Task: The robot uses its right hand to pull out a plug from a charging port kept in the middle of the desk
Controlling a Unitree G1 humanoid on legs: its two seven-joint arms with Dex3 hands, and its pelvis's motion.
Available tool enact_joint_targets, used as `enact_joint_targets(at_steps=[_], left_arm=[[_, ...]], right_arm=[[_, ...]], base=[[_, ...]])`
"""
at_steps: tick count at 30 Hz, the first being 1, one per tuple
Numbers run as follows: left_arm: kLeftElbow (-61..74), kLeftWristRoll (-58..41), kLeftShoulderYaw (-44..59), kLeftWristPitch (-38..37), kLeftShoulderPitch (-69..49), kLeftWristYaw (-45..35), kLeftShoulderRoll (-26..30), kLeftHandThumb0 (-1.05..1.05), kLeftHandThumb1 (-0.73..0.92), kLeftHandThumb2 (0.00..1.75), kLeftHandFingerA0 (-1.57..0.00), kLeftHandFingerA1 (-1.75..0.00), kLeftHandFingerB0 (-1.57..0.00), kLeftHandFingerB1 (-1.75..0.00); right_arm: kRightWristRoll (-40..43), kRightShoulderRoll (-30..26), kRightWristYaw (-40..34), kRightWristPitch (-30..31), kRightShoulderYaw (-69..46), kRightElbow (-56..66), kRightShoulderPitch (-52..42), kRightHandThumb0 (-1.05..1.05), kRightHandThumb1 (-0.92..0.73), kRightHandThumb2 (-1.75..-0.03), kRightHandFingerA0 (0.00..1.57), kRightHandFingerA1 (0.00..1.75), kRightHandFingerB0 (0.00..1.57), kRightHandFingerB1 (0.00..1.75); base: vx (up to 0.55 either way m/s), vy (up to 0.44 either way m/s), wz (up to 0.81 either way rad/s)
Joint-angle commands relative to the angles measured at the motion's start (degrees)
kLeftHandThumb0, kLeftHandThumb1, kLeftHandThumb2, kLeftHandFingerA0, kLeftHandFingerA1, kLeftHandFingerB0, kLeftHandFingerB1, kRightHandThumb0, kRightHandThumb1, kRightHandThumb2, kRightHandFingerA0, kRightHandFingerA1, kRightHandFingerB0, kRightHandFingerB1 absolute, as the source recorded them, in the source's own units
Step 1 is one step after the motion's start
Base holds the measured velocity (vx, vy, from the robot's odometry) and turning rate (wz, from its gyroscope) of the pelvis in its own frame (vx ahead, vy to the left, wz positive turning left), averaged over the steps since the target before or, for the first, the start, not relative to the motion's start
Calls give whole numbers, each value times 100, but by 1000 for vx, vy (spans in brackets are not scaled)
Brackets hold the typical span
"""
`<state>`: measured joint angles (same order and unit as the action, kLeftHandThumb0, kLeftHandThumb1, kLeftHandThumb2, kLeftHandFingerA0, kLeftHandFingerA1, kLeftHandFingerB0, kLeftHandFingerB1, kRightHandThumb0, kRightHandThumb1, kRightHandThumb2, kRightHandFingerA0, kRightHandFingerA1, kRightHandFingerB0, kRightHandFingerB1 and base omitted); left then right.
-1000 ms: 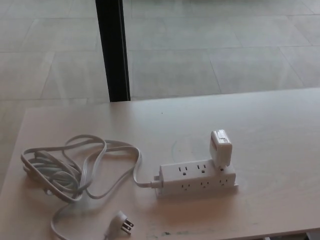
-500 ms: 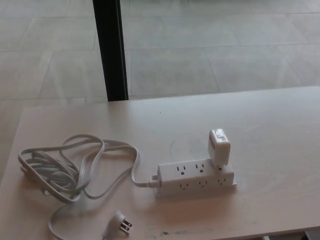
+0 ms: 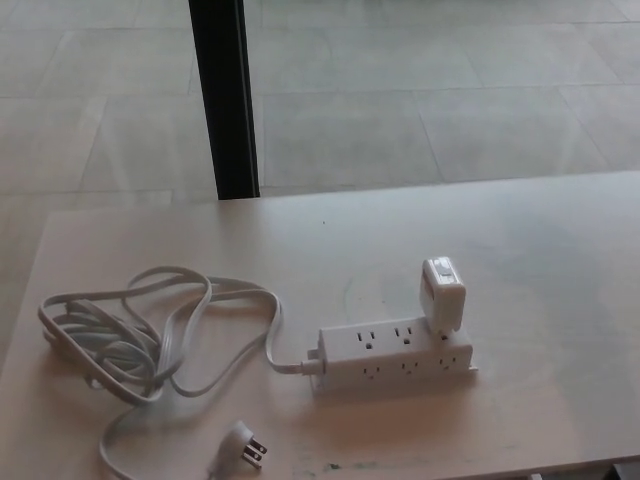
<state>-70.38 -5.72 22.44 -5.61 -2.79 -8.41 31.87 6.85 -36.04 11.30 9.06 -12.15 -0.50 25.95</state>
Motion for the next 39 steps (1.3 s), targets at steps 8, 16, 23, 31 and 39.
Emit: enact_joint_targets(at_steps=[8, 16, 23, 31, 39], left_arm=[[-90, -50, -16, -66, 41, -138, 116, -89, 92, 73, -62, -52, -45, -43], [-57, -66, 73, -516, -22, 192, -13, -61, 56, 58, -75, -57, -67, -43], [-11, -158, 201, -687, -69, 175, -59, -49, 51, 56, -70, -66, -81, -48], [-14, -188, 245, -637, -74, 79, -41, -50, 48, 56, -66, -61, -80, -47], [-48, -139, 218, -584, -24, 79, -37, -51, 49, 56, -71, -65, -78, -47]], right_arm=[[-791, 103, 641, 508, 1788, 666, 580, -73, -59, -59, 72, 68, 26, 31], [-1609, 226, 736, 714, 2832, 357, 835, -66, -59, -59, 70, 65, 28, 31], [-2499, 94, 1049, 556, 3711, -311, 1412, -69, -63, -60, 78, 81, 26, 30], [-2977, 104, 950, 38, 4155, -1249, 1918, -74, -49, -86, 87, 113, 27, 47], [-3216, 405, 906, -143, 4341, -1920, 2280, -73, -47, -86, 85, 93, 28, 47]], base=[[0, 0, 0], [0, 0, 0], [0, 0, 0], [0, 0, 0], [0, 0, 0]])
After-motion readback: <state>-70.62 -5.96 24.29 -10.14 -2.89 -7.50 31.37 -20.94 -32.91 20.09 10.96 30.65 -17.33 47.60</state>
